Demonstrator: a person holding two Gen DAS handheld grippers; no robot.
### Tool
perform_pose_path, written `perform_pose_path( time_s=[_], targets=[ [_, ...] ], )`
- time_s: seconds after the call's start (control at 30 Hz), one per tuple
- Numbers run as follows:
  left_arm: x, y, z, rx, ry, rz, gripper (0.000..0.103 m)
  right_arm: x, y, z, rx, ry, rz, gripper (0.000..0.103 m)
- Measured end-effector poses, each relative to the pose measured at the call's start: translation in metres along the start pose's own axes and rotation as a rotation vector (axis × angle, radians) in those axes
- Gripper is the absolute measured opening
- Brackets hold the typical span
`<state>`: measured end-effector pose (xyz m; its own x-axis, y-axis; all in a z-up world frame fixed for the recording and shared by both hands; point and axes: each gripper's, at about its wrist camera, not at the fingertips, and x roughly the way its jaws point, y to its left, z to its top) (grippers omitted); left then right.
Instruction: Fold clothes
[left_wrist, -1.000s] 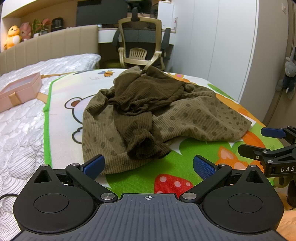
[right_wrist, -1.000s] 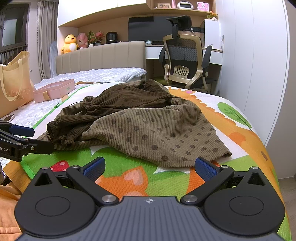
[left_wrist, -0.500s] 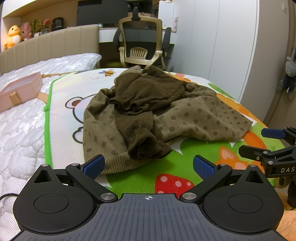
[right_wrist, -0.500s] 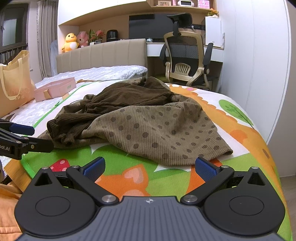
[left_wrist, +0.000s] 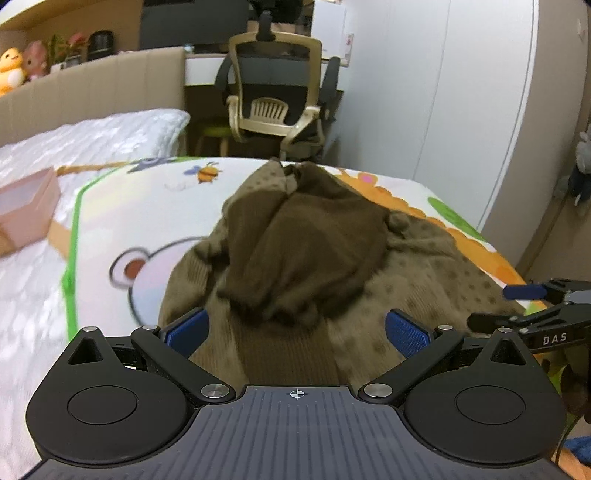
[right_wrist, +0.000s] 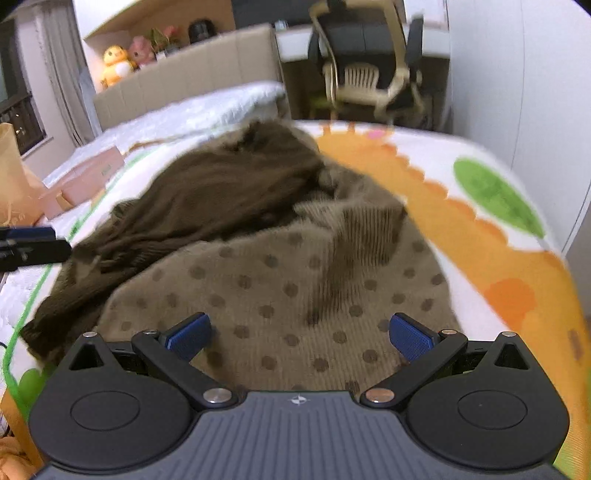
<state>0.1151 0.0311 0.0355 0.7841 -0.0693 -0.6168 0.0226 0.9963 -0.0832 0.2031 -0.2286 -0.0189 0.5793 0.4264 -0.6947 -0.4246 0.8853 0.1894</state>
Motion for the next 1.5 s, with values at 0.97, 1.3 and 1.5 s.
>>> perform_pose_path(
  time_s=[0.97,1.3,1.5],
  targets=[
    [0.151,0.093,0.070,-0.160,0.079,-0.202,0.103,0.147,-0.031,0.132,0.013,-0.062,0.035,0.043],
    [0.121,0.052,0.022,-0.114,0.185,-0.344,0.103,0.063,-0.018,0.040,-0.197,-0.062,0.037,0.043],
    [0.063,0.027,-0.019,-0.058,0.208,-0.391,0.103,0.012,-0.024,-0.011,-0.219,-0.101,0.000,0.050]
  ],
)
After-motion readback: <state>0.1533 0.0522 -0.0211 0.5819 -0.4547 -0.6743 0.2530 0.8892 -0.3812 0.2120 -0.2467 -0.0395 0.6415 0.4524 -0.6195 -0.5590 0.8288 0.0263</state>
